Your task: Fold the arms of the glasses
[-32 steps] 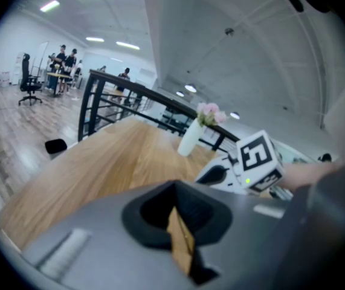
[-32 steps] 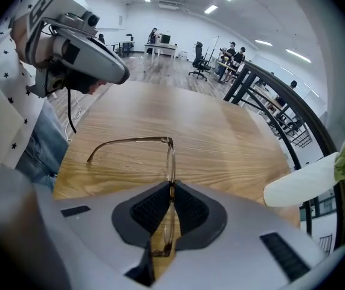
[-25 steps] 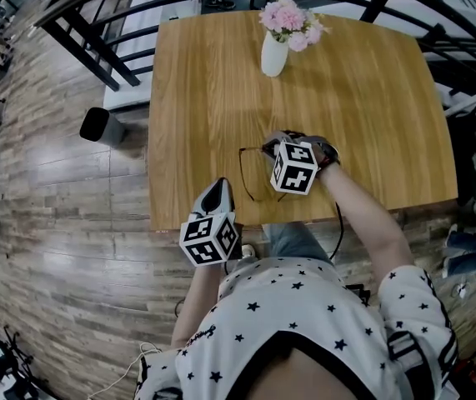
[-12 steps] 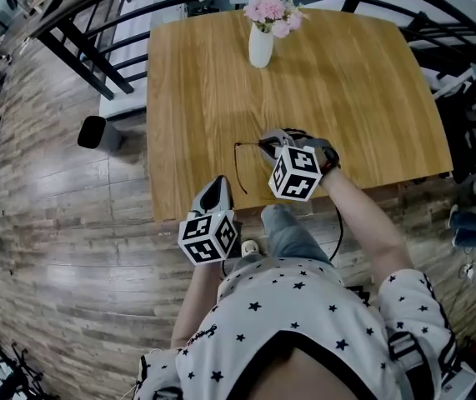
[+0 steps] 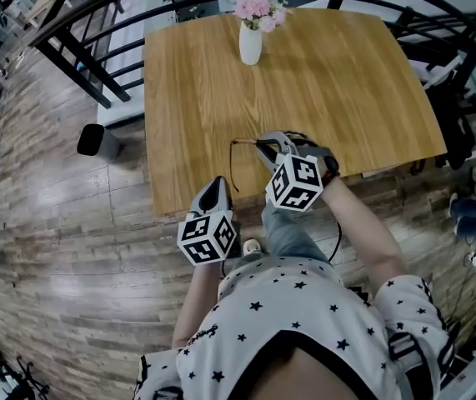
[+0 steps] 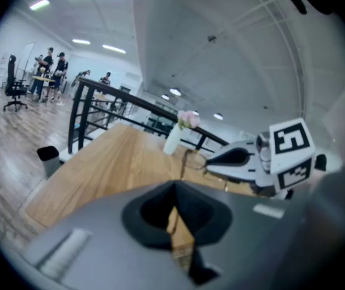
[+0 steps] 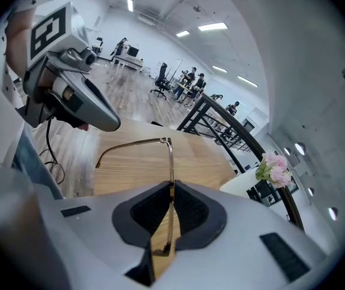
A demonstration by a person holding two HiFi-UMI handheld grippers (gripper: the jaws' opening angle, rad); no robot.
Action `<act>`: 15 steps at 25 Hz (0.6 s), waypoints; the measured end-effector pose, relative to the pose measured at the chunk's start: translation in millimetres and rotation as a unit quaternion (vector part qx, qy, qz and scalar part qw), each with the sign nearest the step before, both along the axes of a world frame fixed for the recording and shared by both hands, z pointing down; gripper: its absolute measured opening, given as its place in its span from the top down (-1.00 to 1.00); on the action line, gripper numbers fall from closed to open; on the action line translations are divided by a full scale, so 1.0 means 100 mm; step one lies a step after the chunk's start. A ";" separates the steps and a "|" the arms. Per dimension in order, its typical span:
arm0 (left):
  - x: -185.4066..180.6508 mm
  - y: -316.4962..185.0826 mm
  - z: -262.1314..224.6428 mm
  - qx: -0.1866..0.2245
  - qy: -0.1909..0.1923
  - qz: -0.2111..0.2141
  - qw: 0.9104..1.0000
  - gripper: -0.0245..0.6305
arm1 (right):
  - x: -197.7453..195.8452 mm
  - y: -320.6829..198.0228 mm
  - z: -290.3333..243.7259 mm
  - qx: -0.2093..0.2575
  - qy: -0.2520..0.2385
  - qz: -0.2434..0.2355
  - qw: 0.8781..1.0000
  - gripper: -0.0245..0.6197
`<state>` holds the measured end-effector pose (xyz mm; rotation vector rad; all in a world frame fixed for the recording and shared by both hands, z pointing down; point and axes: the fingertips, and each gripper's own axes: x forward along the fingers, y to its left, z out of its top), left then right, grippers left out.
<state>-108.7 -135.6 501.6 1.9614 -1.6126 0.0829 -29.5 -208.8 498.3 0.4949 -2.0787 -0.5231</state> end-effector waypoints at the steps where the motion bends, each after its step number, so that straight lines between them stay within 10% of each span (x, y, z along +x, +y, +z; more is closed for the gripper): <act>1: 0.00 0.03 -0.01 0.001 0.001 0.001 1.000 0.91 | 0.01 0.03 -0.03 0.003 -0.005 0.005 1.000 0.86; 15: 0.03 0.30 -0.04 0.006 -0.006 0.011 1.000 0.90 | 0.07 0.34 -0.43 0.038 -0.069 0.051 0.996 0.86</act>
